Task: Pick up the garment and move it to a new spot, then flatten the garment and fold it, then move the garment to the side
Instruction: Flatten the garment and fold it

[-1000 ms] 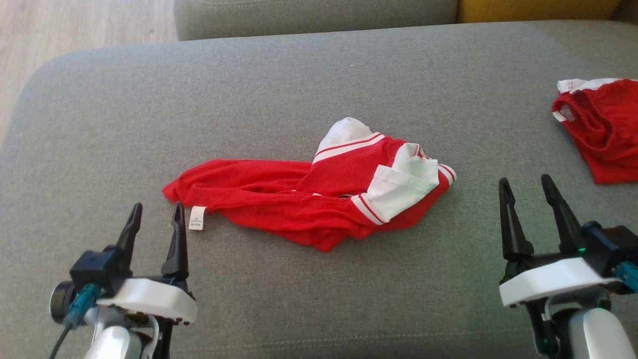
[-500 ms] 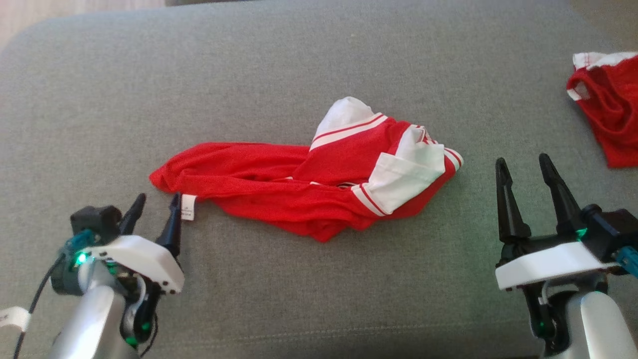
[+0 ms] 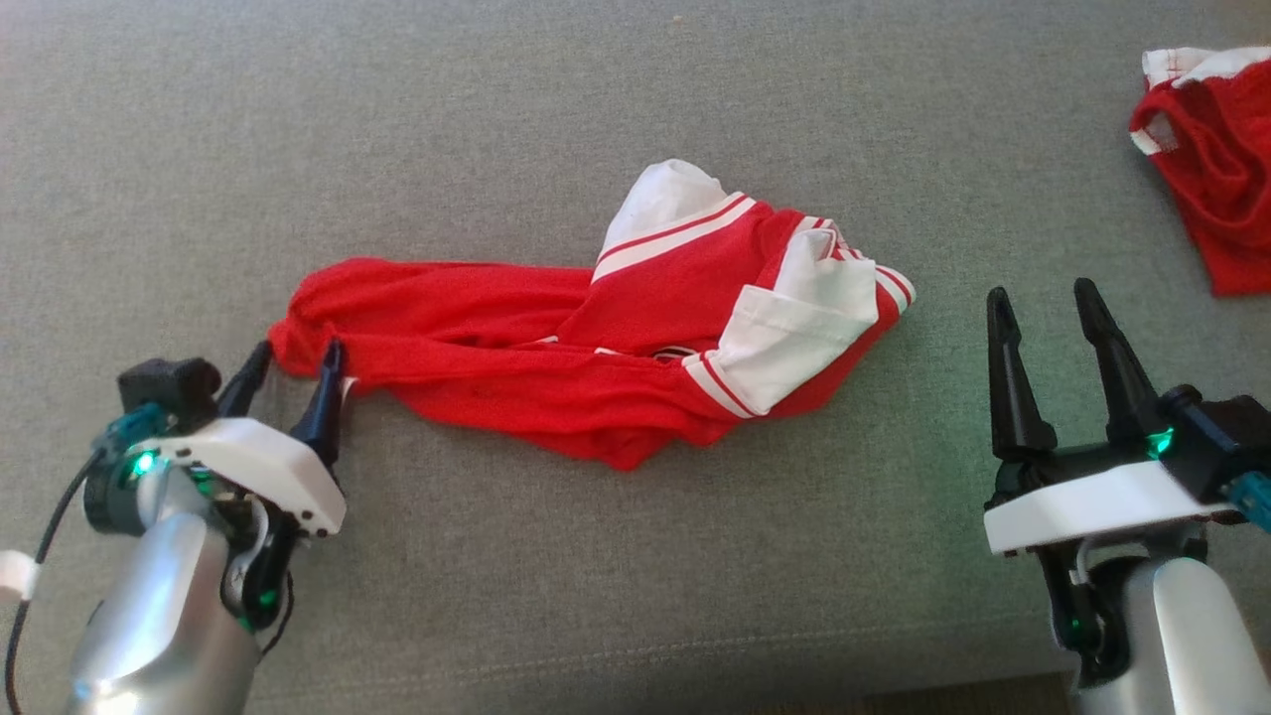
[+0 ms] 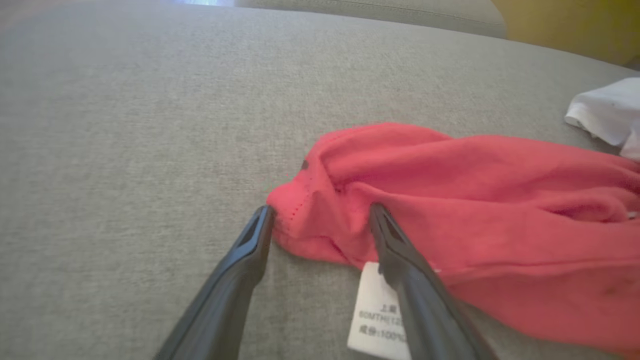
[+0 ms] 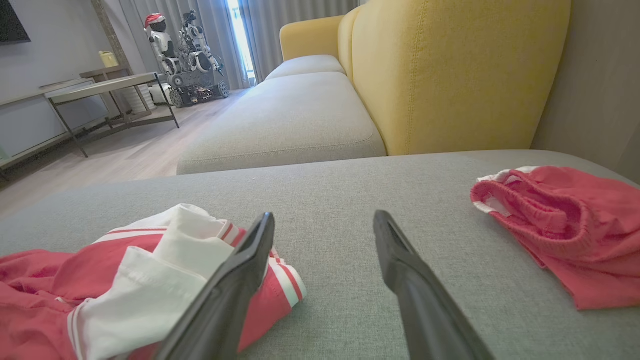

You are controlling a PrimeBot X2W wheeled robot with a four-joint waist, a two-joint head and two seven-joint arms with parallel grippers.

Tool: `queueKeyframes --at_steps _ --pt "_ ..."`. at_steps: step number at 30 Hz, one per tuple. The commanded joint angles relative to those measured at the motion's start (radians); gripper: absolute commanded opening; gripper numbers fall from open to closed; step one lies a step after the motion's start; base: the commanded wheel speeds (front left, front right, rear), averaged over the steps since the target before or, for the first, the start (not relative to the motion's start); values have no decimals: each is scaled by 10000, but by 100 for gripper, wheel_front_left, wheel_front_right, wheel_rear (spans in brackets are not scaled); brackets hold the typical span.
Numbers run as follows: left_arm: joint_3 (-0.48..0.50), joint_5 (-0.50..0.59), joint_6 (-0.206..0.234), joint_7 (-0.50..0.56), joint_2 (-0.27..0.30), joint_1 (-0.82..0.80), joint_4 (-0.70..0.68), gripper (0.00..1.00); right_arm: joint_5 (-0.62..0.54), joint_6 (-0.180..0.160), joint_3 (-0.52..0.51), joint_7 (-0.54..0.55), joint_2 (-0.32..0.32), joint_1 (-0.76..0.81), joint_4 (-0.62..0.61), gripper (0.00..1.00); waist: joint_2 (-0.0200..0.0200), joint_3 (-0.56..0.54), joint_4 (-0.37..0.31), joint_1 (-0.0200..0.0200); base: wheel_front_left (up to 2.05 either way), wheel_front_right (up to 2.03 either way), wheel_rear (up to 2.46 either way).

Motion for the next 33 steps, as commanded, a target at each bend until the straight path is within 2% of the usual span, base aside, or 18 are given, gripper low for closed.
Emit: queueKeyframes --at_steps 1,3,4,5,13,18,33 --pt "255 33 -87 -75 351 -403 -75 100 68 35 243 -81 -35 -328 -285 100 0 24 -22 0 0 0 0" --pt "174 3 -201 -33 351 -513 133 98 77 35 272 -79 -35 -367 -268 100 0 46 -44 0 0 0 0" --pt "144 -6 -242 -37 358 -563 228 43 77 35 287 -74 -35 -380 -261 100 0 50 -57 0 0 0 0" --pt "125 -24 -279 -62 358 -607 315 0 80 35 301 -64 -35 -391 -252 100 0 54 -67 0 0 0 0" --pt "-10 -105 -411 -330 284 -786 726 0 67 35 257 60 -35 -371 -166 100 0 -7 19 0 0 0 0" --pt "-87 -77 -385 -515 207 -847 682 0 76 35 514 567 -85 -566 231 100 0 37 213 0 0 0 0" --pt "-449 27 -369 -710 -132 -1296 590 0 766 35 1892 2084 -1129 -2301 2063 100 0 427 839 0 0 0 0"
